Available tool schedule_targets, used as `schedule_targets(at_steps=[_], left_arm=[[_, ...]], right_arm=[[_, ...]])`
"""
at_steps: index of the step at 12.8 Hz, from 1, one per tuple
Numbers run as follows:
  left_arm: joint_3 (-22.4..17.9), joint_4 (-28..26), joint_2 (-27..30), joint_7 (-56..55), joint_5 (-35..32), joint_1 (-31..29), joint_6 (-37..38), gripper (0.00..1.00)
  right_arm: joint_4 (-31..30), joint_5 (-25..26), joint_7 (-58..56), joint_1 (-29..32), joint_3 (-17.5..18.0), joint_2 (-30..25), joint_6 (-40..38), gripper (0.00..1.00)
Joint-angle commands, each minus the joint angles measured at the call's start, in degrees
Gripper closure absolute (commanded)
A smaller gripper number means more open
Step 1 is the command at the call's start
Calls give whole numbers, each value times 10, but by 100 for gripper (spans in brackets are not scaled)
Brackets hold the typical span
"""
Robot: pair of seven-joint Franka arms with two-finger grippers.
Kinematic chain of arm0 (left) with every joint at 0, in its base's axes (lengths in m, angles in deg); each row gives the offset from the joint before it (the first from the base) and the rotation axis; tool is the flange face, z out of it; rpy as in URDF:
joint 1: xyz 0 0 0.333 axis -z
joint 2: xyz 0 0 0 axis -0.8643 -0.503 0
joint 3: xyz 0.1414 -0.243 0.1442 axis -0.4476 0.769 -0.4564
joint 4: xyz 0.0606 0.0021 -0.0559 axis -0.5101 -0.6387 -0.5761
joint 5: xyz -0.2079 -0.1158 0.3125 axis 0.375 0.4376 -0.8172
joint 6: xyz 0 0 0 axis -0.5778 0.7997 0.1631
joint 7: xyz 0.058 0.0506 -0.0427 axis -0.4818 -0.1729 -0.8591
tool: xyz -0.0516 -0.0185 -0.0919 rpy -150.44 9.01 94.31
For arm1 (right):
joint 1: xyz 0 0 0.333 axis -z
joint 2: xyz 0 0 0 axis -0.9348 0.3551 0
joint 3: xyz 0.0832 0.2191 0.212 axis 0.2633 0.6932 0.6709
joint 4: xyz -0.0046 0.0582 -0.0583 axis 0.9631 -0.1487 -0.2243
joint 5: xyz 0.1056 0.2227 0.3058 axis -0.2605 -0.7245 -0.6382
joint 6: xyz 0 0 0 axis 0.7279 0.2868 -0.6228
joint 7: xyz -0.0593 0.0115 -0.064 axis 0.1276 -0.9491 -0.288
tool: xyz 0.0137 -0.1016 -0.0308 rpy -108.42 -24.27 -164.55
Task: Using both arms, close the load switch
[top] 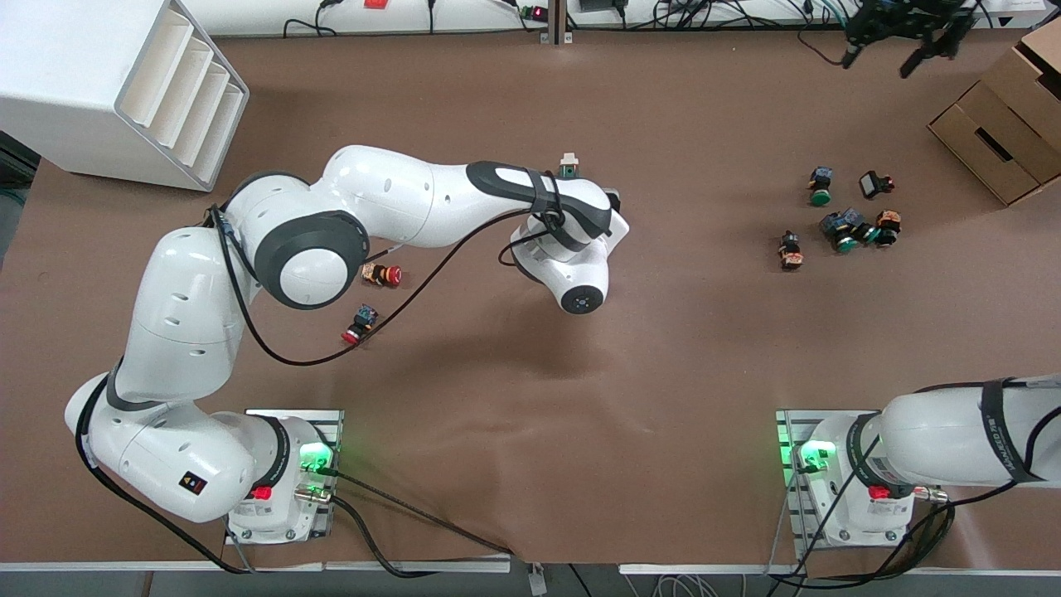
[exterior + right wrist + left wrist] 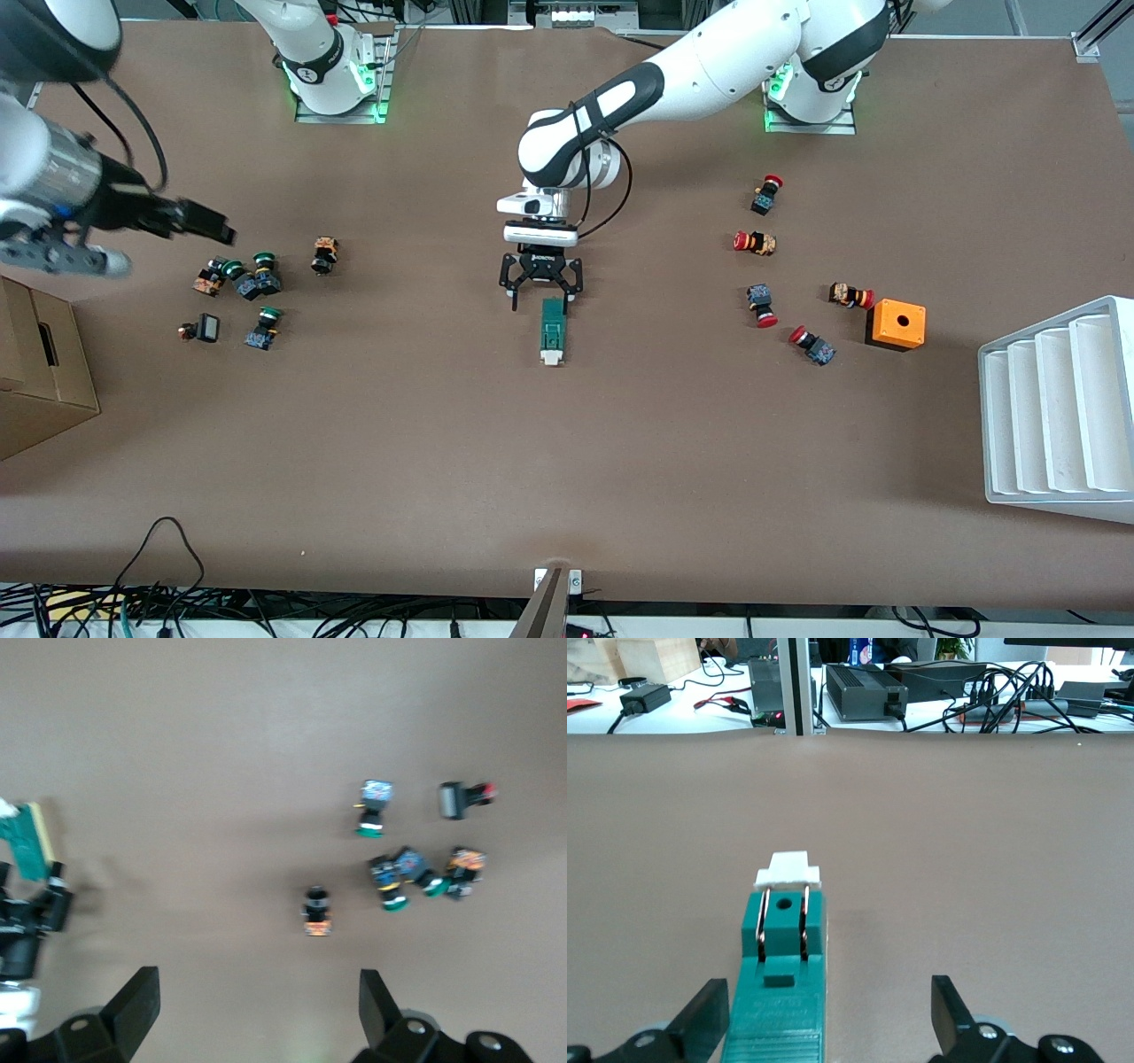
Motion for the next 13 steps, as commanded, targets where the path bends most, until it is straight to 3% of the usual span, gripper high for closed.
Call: schedule_targets(at_steps=[1, 5, 7, 13], left_arm=[[20, -25, 35, 52, 33, -24, -6, 0], [72, -26, 72, 171, 130, -66, -4, 0], [77, -19, 111, 269, 241, -73, -8, 0], [47, 40, 205, 557, 550, -83, -16, 0]], right_arm=[[-9, 32, -64, 5, -3, -13, 12, 1], [17, 35, -68, 4, -2, 10, 23, 0], [70, 43, -68, 1, -1, 54, 15, 0], [79, 42, -66, 1, -2, 50, 1, 0]])
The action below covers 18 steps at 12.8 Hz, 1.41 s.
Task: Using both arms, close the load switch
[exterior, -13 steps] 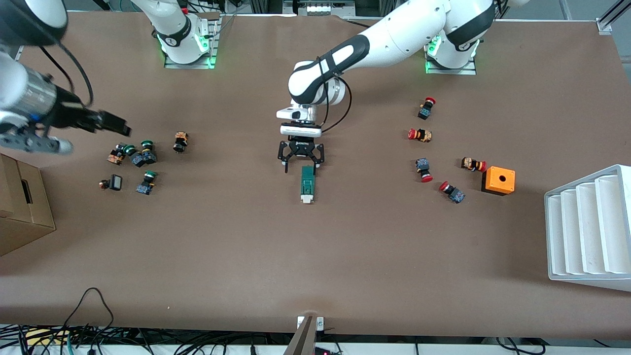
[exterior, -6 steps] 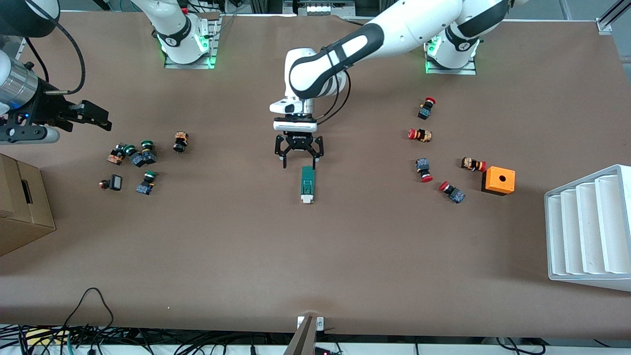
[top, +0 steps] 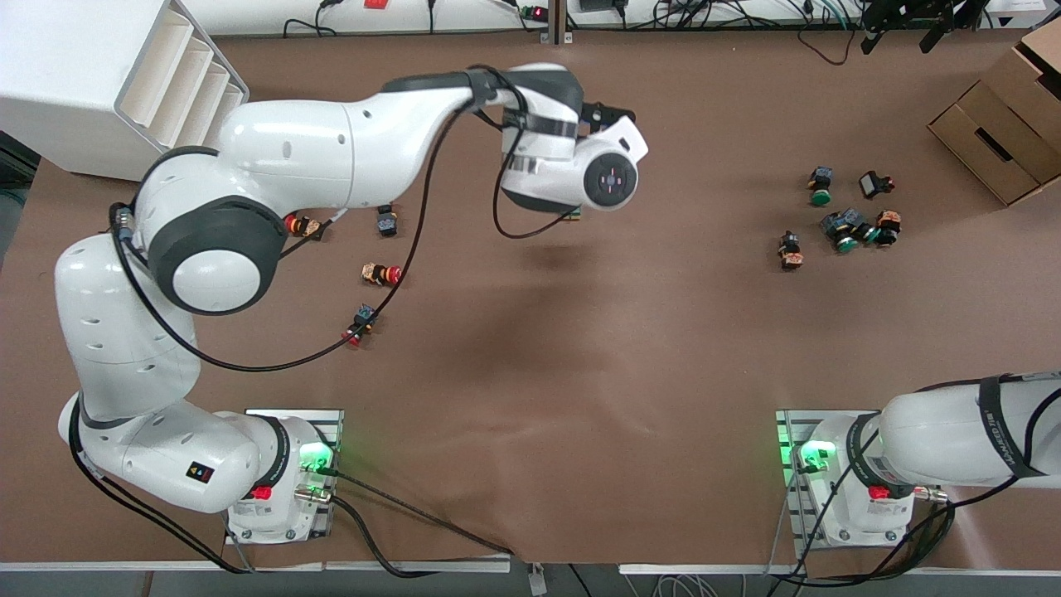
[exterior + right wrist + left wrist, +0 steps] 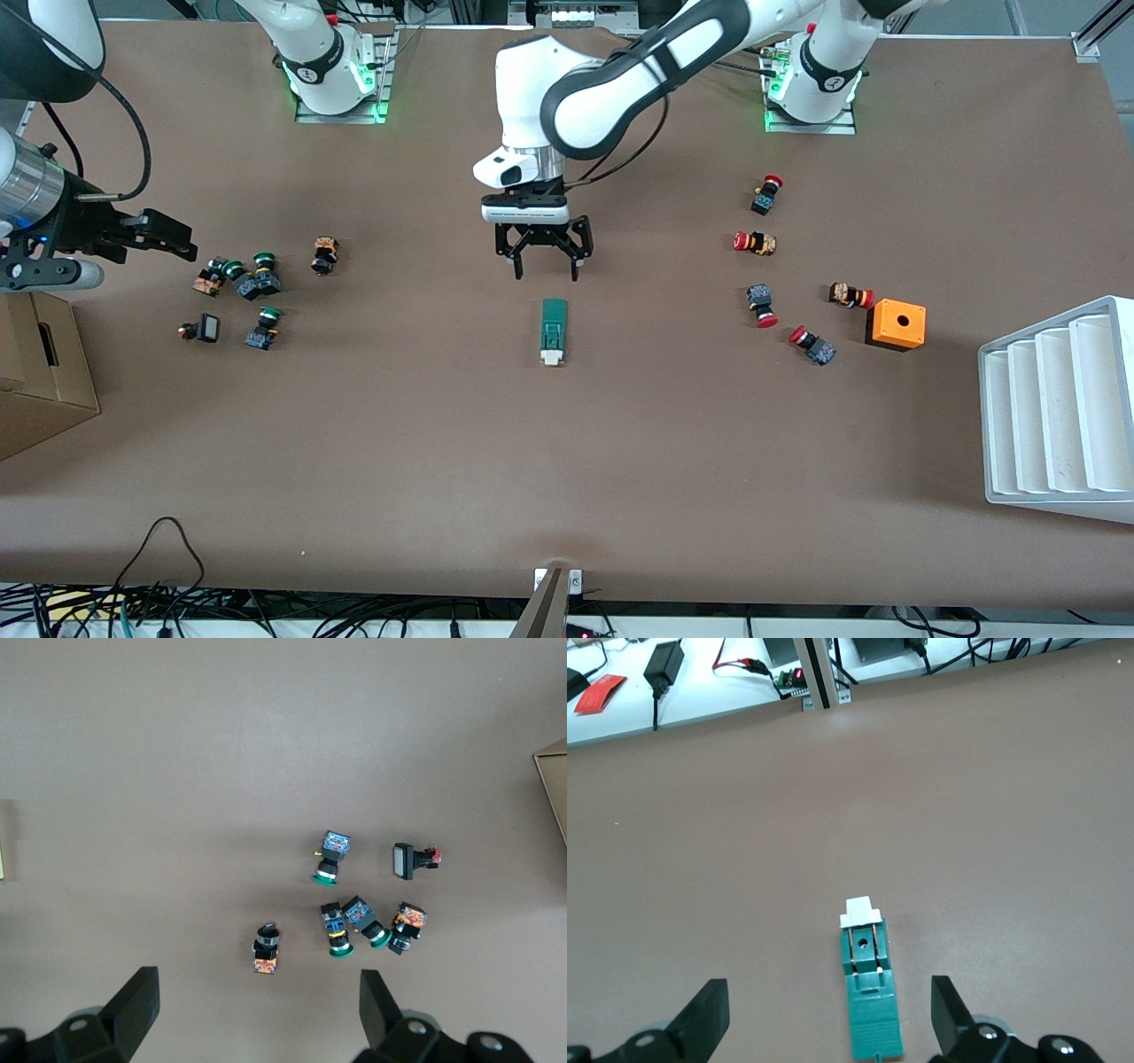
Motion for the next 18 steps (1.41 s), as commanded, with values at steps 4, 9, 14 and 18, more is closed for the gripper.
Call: schedule_targets(at_steps=[4, 9, 14, 18], left_arm=[[-104, 38, 101, 280, 285, -1, 4, 0], [-255, 39, 186, 495, 538, 2, 65, 0], [-374, 100, 213, 590, 657, 5, 251, 0], [-454, 95, 236, 649, 694, 1, 306, 0]], right_arm=[[19, 8, -3, 2, -4, -7, -30, 0], [18, 36, -79, 6, -4, -1, -28, 0], [16, 35, -71, 1, -4, 0, -30, 0], [16, 35, -71, -2, -1, 0, -28, 0]])
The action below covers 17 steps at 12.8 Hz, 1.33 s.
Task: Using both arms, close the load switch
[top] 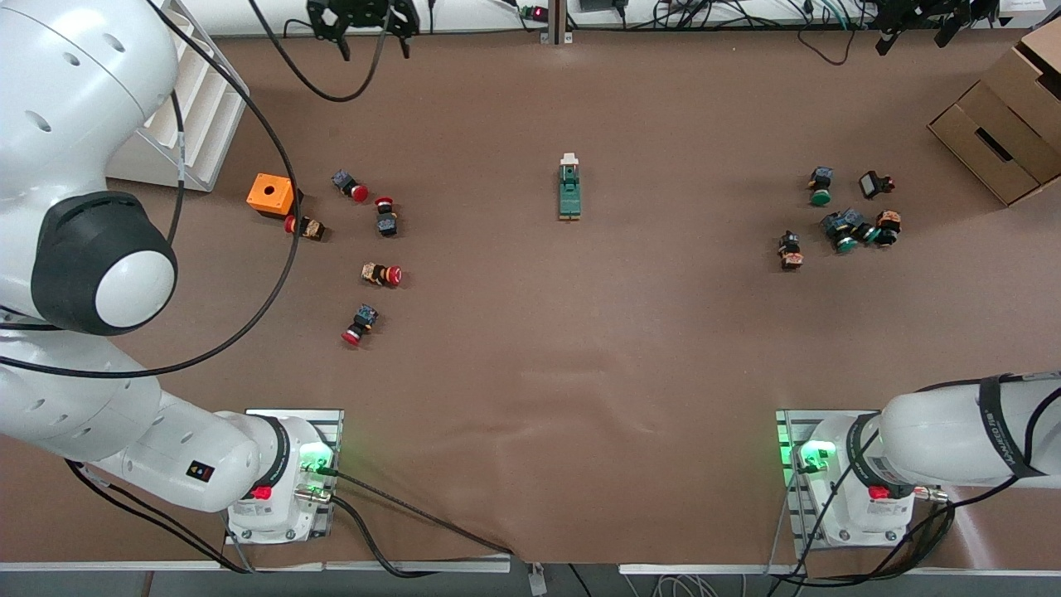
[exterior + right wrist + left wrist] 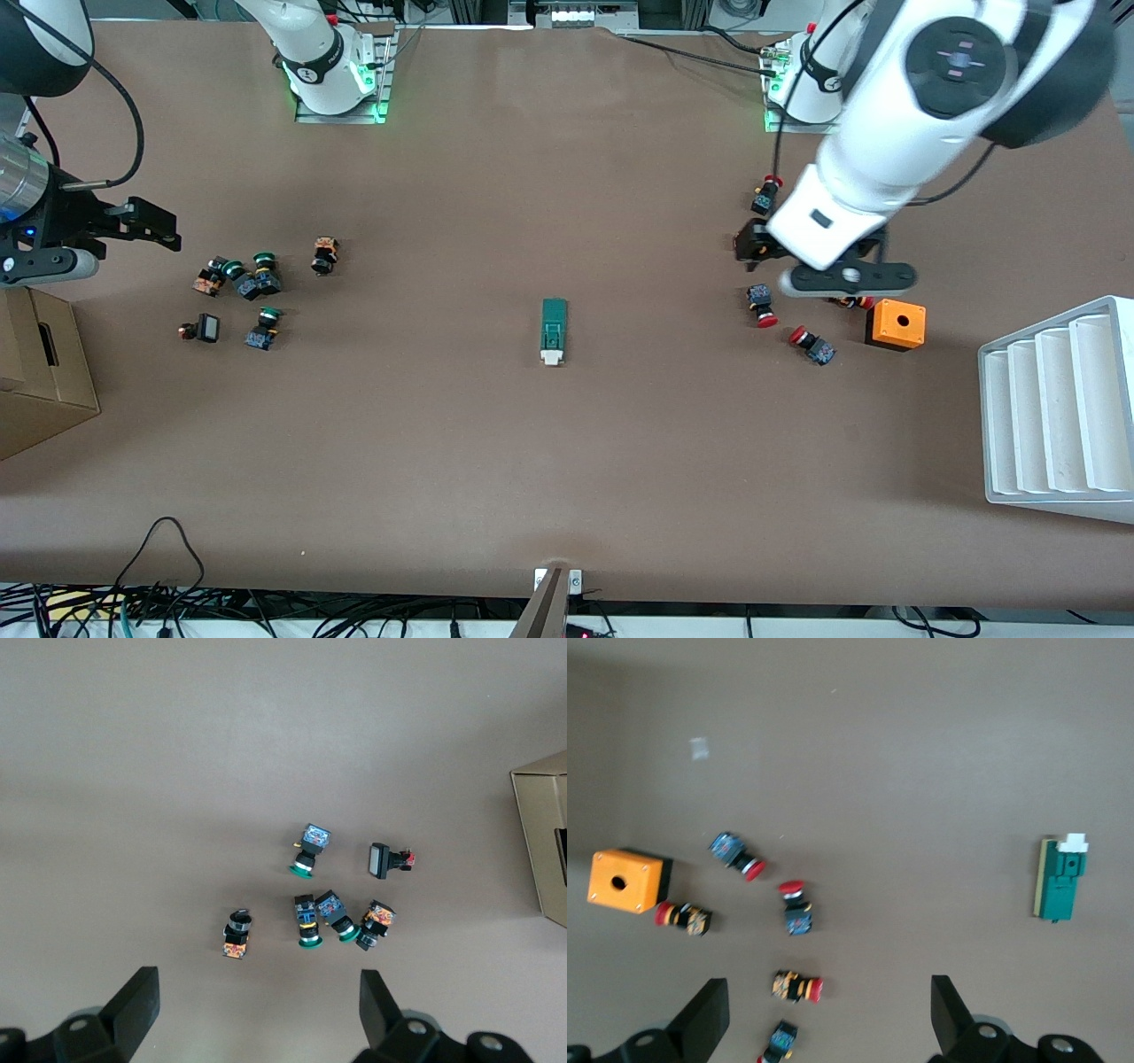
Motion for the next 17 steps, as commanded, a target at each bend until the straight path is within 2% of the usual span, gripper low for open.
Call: schedule_targets(at_steps=[1, 4, 7, 11, 14, 17], left_arm=[[-57, -2, 15, 71, 33, 1, 36, 0], [-88, -2, 31, 103, 37, -18, 73, 0], [-88, -5, 52, 125, 37, -55, 103, 0], [-69, -5, 70, 127, 35, -119, 136, 0], [-12, -6, 77, 148, 27, -181, 136, 0], [-10, -6, 82, 196, 2, -186, 132, 0]], right_arm=[[3, 8, -10, -2, 2, -1, -5, 0], [3, 9, -12, -2, 2, -1, -4, 0], [3, 10, -13, -2, 2, -1, -3, 0], [3, 10, -14, -2, 2, -1, -4, 0], [3, 10, -14, -2, 3, -1, -4, 0], [2, 10, -14, -2, 2, -1, -4, 0]])
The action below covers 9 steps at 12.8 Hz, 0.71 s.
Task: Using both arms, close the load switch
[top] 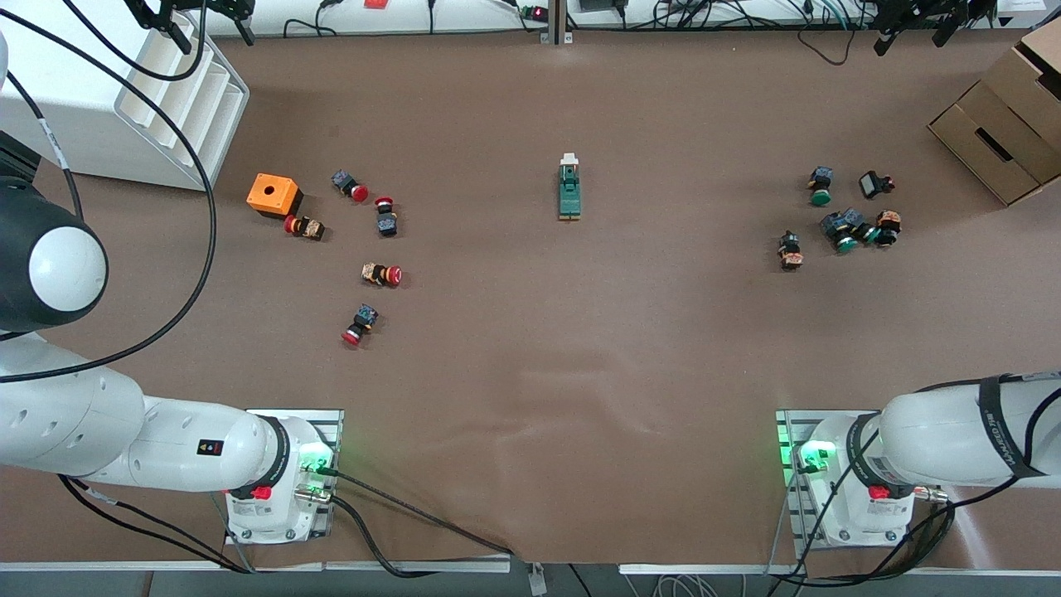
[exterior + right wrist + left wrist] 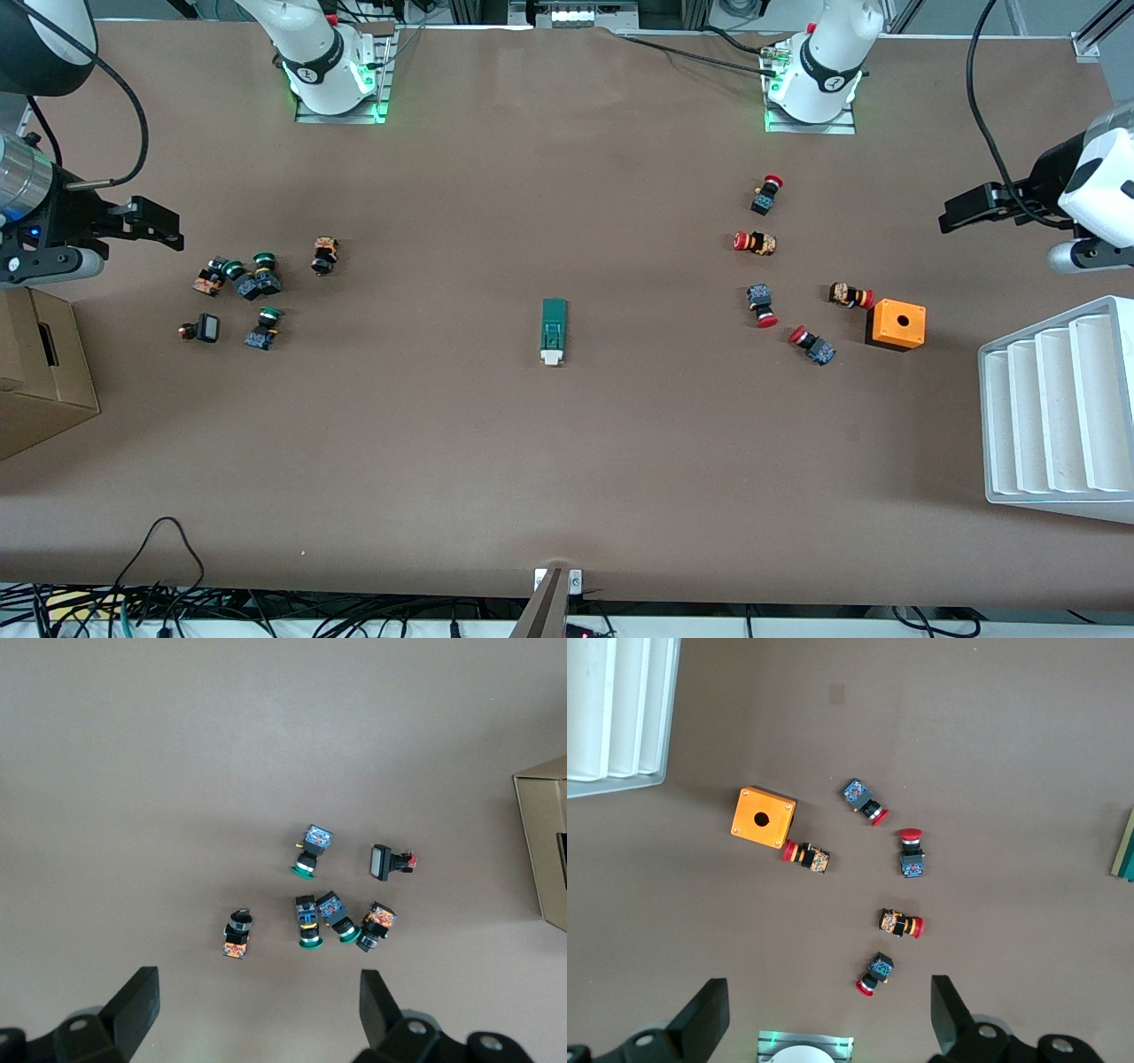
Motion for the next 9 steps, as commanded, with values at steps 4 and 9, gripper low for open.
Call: schedule_targets(at_steps=[4, 9], left_arm=[[3, -6, 19, 105, -67, -13, -10, 0], [-1, -15, 22, 115, -47, -18, -20, 0]], right_arm=[[3, 10, -9, -1, 2, -1, -4, 0], [3, 11, -9, -1, 2, -1, -3, 0]])
